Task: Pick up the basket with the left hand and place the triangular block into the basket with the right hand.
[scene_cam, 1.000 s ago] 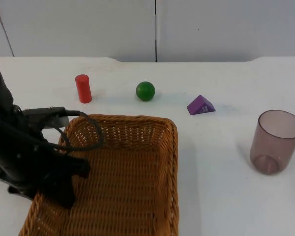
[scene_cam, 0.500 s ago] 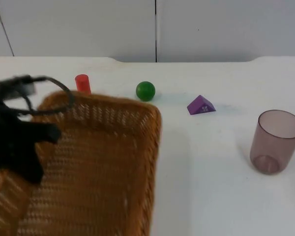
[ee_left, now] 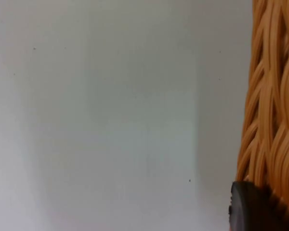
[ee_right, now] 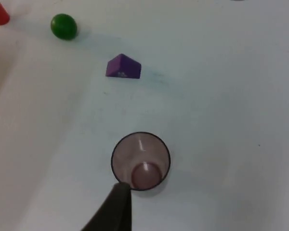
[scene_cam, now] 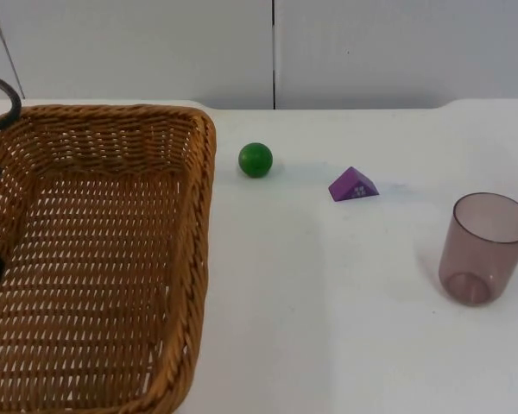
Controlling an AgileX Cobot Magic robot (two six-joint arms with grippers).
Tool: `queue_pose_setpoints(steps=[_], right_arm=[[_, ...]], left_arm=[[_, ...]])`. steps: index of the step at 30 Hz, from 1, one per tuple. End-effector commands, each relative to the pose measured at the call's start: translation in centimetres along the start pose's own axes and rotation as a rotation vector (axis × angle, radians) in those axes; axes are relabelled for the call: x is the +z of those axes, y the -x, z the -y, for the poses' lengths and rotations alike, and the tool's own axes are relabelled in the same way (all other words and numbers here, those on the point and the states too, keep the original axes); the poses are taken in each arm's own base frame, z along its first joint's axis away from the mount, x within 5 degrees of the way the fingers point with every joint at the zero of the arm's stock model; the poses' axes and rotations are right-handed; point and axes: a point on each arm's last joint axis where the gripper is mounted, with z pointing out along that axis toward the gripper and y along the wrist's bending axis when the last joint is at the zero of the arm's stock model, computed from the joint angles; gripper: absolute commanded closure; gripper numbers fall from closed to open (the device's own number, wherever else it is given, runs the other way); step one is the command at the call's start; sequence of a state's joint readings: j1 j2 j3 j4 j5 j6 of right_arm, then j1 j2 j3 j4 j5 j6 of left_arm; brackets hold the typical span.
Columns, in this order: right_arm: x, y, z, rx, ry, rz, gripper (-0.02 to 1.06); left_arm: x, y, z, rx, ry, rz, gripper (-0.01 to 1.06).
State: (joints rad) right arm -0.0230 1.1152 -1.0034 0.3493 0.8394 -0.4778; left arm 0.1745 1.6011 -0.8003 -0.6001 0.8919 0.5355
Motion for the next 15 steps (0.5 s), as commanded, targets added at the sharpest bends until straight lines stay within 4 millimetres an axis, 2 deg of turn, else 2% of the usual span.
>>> queue_pose_setpoints(steps=[1,4,5,6,10,11,13,15], right_arm=[[1.5,1.3,0.5,-0.036,0.031,-0.016,0.04],[5.1,3.6,0.6,-0.102,0.072,-0.071,0.04],[5.1,3.6,0.6,-0.102,0.072,-0.071,0.04],[6.0,4.5,0.3,-0.143,0.084,-0.075,0.04],[11.6,8.4,-1.7,-0.300,0.139,-0.108,0.05],[11.6,8.4,-1.7,-0.300,0.139,-0.108,0.05],[15.7,9.9,-3.1,-0.414,0.155,-0.177,0.07],[18.7,10.6,-4.0,-0.491,0.162,-0.221,0.08]], left_arm=[[-0.3,0.0,0.4,-0.011,-0.032,0.016,1.05],[-0.3,0.0,0.4,-0.011,-0.032,0.016,1.05],[-0.3,0.0,0.4,-0.011,-0.032,0.016,1.05],[-0.3,0.0,0.5,-0.014,-0.037,0.017,1.05],[-0.3,0.0,0.5,-0.015,-0.039,0.016,1.05],[-0.3,0.0,0.5,-0.015,-0.039,0.016,1.05],[-0.3,0.0,0.5,-0.015,-0.039,0.016,1.05],[-0.3,0.0,0.5,-0.015,-0.039,0.016,1.05]])
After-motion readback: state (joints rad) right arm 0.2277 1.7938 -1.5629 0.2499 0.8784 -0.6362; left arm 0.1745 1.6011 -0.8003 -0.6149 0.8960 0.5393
